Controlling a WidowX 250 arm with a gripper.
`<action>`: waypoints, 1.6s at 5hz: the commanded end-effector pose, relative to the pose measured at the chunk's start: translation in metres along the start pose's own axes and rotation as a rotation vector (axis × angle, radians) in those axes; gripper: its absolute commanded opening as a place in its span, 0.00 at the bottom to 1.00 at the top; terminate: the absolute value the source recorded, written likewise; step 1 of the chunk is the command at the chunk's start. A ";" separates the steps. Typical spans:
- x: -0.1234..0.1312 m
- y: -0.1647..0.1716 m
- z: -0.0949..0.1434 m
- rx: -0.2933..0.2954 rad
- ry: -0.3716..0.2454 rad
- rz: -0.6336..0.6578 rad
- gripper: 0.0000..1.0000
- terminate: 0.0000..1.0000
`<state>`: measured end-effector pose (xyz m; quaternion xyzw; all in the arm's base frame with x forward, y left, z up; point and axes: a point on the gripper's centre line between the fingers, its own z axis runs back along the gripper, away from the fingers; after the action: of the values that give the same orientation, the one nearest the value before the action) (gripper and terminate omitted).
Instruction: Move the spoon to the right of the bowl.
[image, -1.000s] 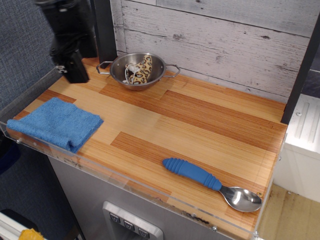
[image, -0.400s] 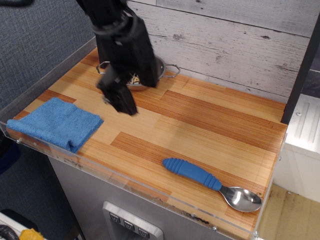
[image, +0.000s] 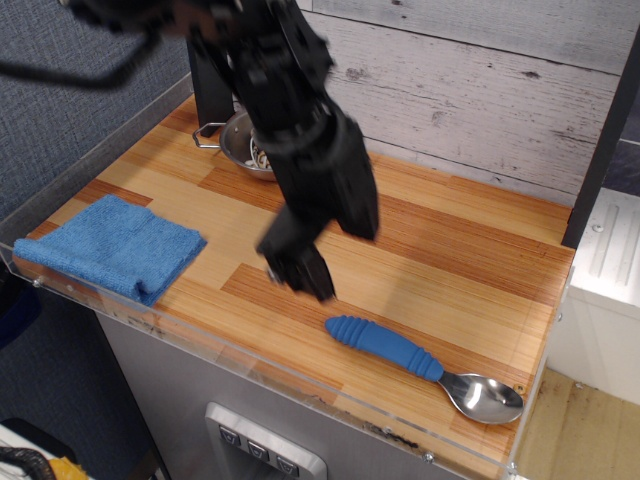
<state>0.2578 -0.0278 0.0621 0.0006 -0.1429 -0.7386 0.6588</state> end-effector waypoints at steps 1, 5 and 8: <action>0.018 -0.026 -0.021 -0.036 0.041 -0.123 1.00 0.00; 0.029 -0.020 -0.056 -0.022 0.101 -0.172 0.00 0.00; -0.017 -0.017 -0.007 0.045 0.125 -0.046 0.00 0.00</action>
<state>0.2476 -0.0109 0.0398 0.0471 -0.1026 -0.7470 0.6551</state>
